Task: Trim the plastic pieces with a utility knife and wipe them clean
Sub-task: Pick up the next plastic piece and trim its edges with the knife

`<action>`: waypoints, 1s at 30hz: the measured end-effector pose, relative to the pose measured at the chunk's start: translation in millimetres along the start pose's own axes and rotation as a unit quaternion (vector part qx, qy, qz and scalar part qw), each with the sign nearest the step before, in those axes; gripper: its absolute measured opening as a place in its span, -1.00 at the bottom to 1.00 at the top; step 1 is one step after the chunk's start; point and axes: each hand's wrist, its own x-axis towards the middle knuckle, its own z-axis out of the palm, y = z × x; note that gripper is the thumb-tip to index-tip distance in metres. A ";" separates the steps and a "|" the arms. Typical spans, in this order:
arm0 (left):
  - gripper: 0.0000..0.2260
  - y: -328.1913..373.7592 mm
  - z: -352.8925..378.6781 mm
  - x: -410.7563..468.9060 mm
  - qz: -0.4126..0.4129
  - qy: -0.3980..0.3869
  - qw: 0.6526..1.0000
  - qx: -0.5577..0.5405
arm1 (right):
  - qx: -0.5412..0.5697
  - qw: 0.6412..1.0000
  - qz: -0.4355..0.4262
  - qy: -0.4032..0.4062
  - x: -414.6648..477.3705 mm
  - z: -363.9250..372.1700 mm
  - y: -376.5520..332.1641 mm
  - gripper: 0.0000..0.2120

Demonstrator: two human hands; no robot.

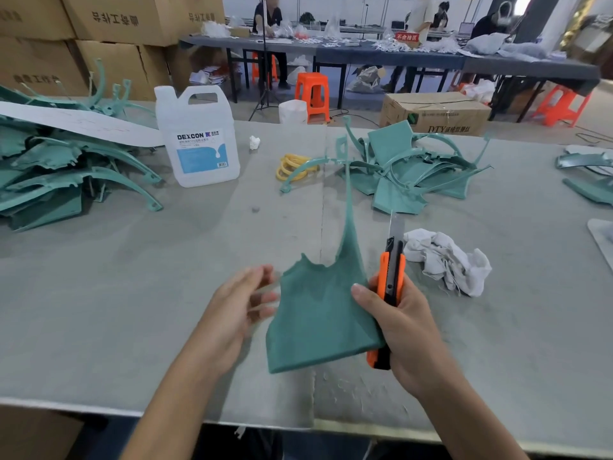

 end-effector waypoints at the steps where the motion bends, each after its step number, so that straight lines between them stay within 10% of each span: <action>1: -0.72 -2.8 0.2 -5.1 -0.014 -0.053 0.998 0.009 | 0.005 1.000 0.001 0.004 1.3 1.2 1.4 -0.73; 5: -0.70 -17.5 2.9 -16.2 -0.082 -0.154 0.985 -0.006 | 0.009 1.000 -0.017 0.003 2.6 5.9 7.8 -0.76; 17: -0.81 -29.9 23.4 -13.7 0.019 0.053 0.998 0.039 | -0.001 0.998 -0.022 -0.061 0.6 -3.8 9.5 -0.88; 26: -0.62 -34.0 21.4 -9.9 0.027 0.041 0.978 0.204 | -0.014 0.995 -0.046 -0.089 -4.5 7.3 4.7 -0.89; 30: -0.56 -26.2 15.1 -14.0 0.014 -0.007 0.996 0.087 | 0.018 0.997 -0.046 -0.063 0.3 5.4 -9.0 -0.87</action>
